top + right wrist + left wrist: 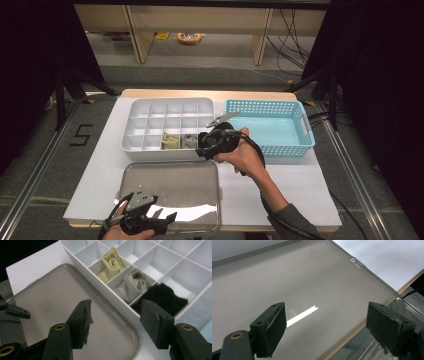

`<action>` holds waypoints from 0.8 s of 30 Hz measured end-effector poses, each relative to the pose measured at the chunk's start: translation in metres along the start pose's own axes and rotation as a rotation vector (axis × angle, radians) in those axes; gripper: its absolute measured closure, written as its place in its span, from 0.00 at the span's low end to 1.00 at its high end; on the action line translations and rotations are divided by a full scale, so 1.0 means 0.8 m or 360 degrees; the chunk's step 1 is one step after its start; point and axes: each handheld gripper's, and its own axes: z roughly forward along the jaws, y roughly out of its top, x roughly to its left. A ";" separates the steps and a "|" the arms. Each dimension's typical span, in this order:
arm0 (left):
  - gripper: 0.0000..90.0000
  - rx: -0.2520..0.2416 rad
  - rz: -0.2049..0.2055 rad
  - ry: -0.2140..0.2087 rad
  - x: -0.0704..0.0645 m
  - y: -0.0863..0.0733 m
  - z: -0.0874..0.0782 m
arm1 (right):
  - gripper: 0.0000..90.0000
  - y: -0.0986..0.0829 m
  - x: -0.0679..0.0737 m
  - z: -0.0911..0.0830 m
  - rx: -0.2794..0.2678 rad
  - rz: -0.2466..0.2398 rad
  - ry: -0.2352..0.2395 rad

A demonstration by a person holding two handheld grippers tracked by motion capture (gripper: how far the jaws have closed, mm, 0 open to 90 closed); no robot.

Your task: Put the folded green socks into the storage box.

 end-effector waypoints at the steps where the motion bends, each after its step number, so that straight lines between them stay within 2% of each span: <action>1: 0.18 -0.0002 -0.0009 -0.0005 0.000 0.000 0.000 | 0.47 -0.005 -0.002 -0.001 -0.0002 0.0016 0.0027; 2: 0.18 0.0002 -0.0007 -0.0005 0.001 0.000 0.000 | 0.46 -0.011 -0.003 -0.004 0.0007 0.0032 0.0005; 3: 0.18 0.0001 -0.0012 -0.0003 0.001 0.000 0.000 | 0.46 -0.016 -0.007 -0.003 -0.0010 0.0018 0.0032; 6: 0.18 -0.0001 -0.0007 -0.0001 0.004 0.000 -0.001 | 0.45 -0.033 -0.011 -0.007 -0.0017 0.0061 -0.0006; 7: 0.18 -0.0001 -0.0007 -0.0001 0.004 0.000 -0.001 | 0.44 -0.039 -0.013 -0.009 -0.0021 0.0069 0.0007; 8: 0.18 -0.0001 -0.0026 0.0021 0.005 0.000 -0.002 | 0.44 -0.045 -0.015 -0.009 -0.0048 0.0071 -0.0011; 9: 0.18 -0.0001 -0.0026 0.0021 0.005 0.000 -0.002 | 0.44 -0.049 -0.017 -0.012 -0.0020 0.0079 0.0009; 11: 0.18 -0.0028 -0.0055 0.0024 0.007 -0.001 -0.002 | 0.43 -0.060 -0.021 -0.014 -0.0041 0.0082 -0.0001; 12: 0.18 -0.0004 -0.0028 0.0039 0.010 0.000 -0.005 | 0.42 -0.065 -0.022 -0.016 -0.0043 0.0102 0.0008; 13: 0.18 -0.0004 -0.0028 0.0039 0.010 0.000 -0.005 | 0.42 -0.065 -0.022 -0.016 -0.0043 0.0102 0.0008; 14: 0.18 -0.0001 -0.0034 0.0037 0.014 0.000 -0.006 | 0.41 -0.074 -0.022 -0.019 -0.0067 0.0145 0.0006; 16: 0.18 -0.0004 -0.0040 0.0050 0.017 0.000 -0.008 | 0.41 -0.082 -0.024 -0.024 -0.0059 0.0159 0.0009; 17: 0.18 -0.0013 -0.0048 0.0050 0.019 0.000 -0.008 | 0.40 -0.087 -0.023 -0.025 -0.0066 0.0190 0.0010; 18: 0.18 0.0005 -0.0039 0.0055 0.021 0.000 -0.009 | 0.40 -0.091 -0.026 -0.026 -0.0080 0.0150 0.0010; 21: 0.18 -0.0005 -0.0078 0.0065 0.023 -0.002 -0.008 | 0.40 -0.102 -0.025 -0.027 -0.0092 0.0167 0.0012; 23: 0.18 0.0001 -0.0041 0.0075 0.025 -0.002 -0.010 | 0.40 -0.106 -0.026 -0.030 -0.0064 0.0178 0.0019; 24: 0.18 0.0002 -0.0043 0.0064 0.026 -0.002 -0.011 | 0.40 -0.109 -0.025 -0.029 -0.0096 0.0195 0.0016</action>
